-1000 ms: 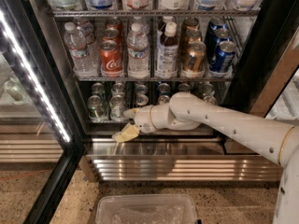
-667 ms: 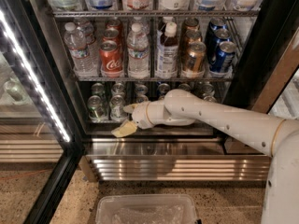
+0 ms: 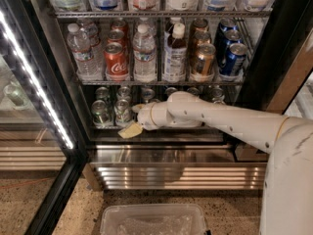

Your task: Pick 7up can from bottom shelf of fridge

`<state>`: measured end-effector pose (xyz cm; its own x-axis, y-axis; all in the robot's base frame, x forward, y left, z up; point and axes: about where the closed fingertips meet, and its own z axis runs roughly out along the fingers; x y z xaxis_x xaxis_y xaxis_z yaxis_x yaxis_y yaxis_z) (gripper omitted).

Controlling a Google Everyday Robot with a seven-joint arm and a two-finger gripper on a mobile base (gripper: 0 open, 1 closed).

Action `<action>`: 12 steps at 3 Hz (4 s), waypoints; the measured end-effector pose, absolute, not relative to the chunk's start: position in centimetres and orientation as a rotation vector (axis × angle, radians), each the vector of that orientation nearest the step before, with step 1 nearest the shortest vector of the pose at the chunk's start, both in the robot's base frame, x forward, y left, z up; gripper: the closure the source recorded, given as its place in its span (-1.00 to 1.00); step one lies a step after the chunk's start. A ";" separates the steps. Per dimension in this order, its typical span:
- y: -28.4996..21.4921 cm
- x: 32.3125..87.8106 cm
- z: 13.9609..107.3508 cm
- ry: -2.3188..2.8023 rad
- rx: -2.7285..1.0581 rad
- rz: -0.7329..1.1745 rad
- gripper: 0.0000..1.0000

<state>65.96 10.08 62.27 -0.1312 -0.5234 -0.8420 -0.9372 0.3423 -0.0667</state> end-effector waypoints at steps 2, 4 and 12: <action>10.9 68.5 61.2 1.786 -1.290 0.604 -0.50; 15.3 69.3 60.7 1.745 -1.324 0.682 -0.36; 14.0 68.4 63.1 1.735 -1.312 0.676 1.00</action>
Offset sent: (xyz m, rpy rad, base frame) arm 0.0428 0.0150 -0.0175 -0.0058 -0.0179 -0.0205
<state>68.44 14.03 63.12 -0.1023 -0.4980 -0.8611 -0.9492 0.3078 -0.0652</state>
